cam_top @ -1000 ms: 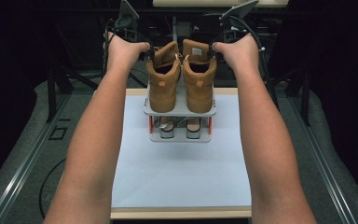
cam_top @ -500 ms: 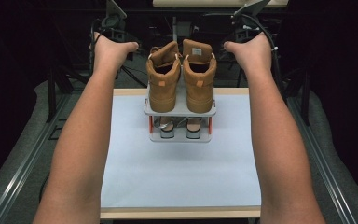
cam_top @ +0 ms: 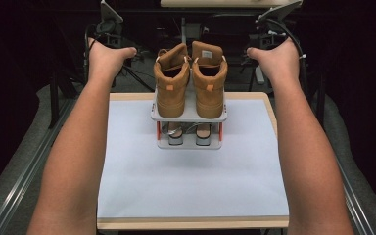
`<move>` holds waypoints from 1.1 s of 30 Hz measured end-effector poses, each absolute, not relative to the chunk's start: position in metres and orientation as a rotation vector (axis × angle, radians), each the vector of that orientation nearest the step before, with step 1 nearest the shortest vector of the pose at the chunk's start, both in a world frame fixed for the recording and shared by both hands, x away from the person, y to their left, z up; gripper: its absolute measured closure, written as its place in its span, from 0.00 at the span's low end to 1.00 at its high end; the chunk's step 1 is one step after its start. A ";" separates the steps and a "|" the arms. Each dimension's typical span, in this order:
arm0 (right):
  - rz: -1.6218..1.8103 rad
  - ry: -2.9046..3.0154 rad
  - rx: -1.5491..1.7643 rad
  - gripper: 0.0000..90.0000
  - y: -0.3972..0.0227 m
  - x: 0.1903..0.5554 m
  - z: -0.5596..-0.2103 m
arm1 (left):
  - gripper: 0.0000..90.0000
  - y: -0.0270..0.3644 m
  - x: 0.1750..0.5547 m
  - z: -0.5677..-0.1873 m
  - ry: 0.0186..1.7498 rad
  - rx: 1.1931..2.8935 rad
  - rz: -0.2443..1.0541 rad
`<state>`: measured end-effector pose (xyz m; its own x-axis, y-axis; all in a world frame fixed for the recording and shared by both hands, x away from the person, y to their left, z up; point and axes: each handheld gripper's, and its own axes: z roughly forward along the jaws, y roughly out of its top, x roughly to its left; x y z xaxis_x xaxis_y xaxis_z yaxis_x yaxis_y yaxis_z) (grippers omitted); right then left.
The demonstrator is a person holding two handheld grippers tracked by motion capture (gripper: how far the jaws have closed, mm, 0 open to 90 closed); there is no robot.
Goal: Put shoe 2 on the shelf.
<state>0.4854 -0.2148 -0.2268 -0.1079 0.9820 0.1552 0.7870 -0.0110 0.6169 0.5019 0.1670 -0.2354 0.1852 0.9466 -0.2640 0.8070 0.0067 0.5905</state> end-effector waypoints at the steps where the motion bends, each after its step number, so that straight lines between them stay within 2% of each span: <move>1: 0.836 1.950 1.840 0.57 -0.215 0.485 -0.228 | 0.50 0.167 0.500 -0.236 1.641 1.820 0.282; 25: 0.763 2.107 1.717 0.55 -0.222 0.464 -0.276 | 0.49 0.195 0.472 -0.278 1.545 1.940 0.245; 33: 0.765 2.173 1.660 0.54 -0.222 0.448 -0.289 | 0.49 0.199 0.460 -0.299 1.515 1.995 0.225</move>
